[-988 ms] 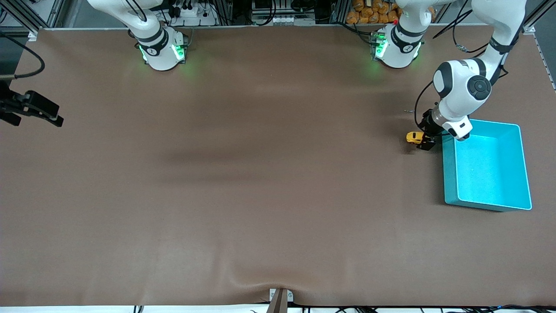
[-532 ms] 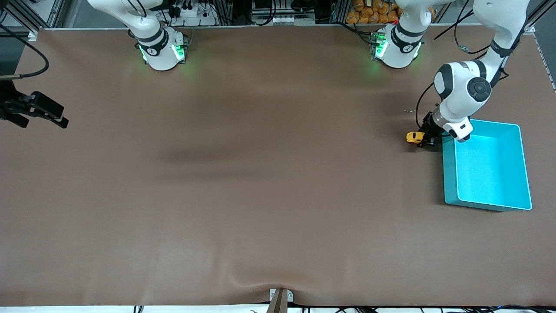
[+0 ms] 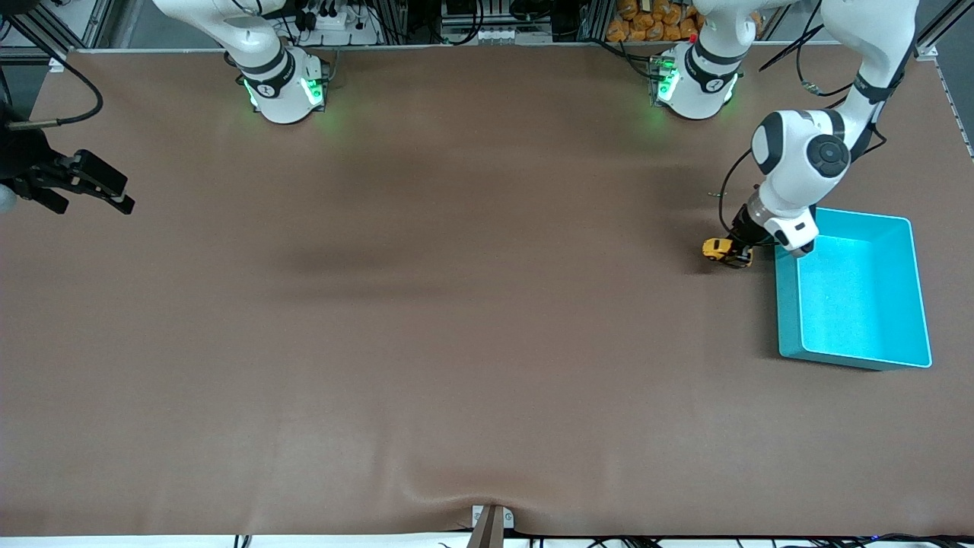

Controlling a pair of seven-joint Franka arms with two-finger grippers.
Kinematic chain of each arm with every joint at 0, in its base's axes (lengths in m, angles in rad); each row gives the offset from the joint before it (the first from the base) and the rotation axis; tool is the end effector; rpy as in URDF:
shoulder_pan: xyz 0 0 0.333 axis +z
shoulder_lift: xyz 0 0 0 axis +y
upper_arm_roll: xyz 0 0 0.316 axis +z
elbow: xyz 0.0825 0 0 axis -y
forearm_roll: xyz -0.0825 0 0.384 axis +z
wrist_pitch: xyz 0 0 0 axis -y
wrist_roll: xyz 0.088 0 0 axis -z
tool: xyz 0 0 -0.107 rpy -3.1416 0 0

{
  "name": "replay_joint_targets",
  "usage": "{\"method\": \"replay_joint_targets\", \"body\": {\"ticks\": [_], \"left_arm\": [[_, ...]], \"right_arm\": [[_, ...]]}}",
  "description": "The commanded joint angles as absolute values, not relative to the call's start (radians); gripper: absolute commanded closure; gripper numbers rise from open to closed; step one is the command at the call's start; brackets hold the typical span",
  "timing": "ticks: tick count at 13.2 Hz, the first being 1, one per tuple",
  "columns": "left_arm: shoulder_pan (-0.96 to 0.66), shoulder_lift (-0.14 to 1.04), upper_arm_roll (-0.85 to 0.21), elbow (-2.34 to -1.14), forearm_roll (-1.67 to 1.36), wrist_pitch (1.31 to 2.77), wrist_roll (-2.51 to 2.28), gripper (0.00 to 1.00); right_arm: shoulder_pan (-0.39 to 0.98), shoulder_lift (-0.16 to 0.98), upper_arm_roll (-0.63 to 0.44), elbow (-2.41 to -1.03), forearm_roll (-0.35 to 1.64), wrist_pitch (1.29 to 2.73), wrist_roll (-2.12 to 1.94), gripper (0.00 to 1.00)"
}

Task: Wind and store yellow beetle car
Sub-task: 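Lower the left gripper and close it on the yellow car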

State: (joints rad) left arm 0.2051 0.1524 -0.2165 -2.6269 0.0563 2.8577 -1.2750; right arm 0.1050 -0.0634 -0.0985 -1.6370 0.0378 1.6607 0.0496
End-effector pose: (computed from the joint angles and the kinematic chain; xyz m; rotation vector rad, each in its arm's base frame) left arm 0.4392 -0.0112 0.2049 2.5291 1.7563 0.0886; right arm 0.5436 0.0055 0.6360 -3.0916 0.0695 -0.1323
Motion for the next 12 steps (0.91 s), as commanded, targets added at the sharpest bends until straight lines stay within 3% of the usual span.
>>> {"method": "replay_joint_targets", "body": {"ticks": [1, 7, 12], "left_arm": [[0.207, 0.095, -0.241, -2.602, 0.135, 2.82, -1.273, 1.0], [0.215, 0.078, -0.267, -2.306, 0.222, 2.42, -1.165, 1.0], [0.268, 0.089, -0.264, -2.172, 0.218, 2.267, -0.933, 1.0]], "right_arm": [[0.101, -0.095, -0.092, -1.667, 0.043, 1.677, 0.054, 0.0], [0.092, -0.091, -0.097, -1.655, 0.038, 1.658, 0.061, 0.0], [0.049, -0.086, -0.098, -1.625, 0.031, 1.58, 0.054, 0.0]]}}
